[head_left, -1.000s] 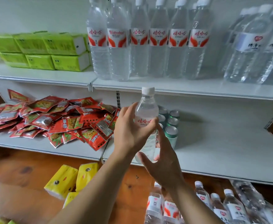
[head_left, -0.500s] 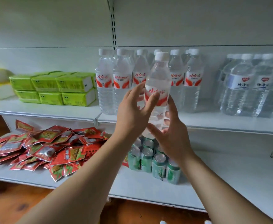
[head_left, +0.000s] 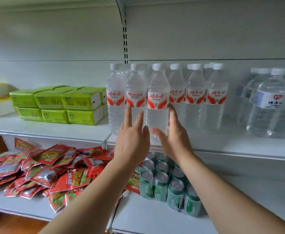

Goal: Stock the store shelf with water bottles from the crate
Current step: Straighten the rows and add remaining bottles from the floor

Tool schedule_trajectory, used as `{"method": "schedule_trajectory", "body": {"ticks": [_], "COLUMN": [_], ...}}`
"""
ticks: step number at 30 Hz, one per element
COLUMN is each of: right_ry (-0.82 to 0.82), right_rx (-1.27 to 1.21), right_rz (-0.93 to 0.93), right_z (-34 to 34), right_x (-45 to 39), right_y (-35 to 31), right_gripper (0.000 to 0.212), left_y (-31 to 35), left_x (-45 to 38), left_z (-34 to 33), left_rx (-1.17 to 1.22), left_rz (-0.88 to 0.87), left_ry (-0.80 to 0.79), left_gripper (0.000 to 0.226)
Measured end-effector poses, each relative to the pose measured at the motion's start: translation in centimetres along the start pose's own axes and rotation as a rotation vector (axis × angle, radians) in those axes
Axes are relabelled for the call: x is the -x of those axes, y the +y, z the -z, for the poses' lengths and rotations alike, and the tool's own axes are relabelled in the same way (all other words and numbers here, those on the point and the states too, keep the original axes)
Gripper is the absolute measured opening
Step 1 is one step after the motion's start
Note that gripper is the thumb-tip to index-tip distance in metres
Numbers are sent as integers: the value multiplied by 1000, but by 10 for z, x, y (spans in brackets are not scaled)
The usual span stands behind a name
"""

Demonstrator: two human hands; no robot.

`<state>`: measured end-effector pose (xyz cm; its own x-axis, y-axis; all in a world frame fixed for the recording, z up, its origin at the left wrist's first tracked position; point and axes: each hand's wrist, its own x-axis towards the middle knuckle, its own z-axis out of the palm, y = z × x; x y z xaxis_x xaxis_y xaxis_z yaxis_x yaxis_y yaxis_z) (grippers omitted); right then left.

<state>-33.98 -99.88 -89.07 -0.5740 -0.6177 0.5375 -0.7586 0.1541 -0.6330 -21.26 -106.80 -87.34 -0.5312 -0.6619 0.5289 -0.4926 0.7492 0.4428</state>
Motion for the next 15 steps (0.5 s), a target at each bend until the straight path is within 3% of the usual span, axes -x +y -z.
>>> {"method": "schedule_trajectory", "body": {"ticks": [8, 15], "right_ry": [31, -95], "right_rx": [178, 203], "right_rz": [-8, -76], "right_z": [-9, -2], "right_x": [-7, -6], "right_y": [-2, -9], "right_gripper": [89, 82], "left_y": [-7, -11], "left_x": [3, 3], "left_z": [-10, -13], "left_rx": [-10, 6], "left_rz": [-40, -26], "left_ry": [101, 29], "left_gripper": [65, 68]}}
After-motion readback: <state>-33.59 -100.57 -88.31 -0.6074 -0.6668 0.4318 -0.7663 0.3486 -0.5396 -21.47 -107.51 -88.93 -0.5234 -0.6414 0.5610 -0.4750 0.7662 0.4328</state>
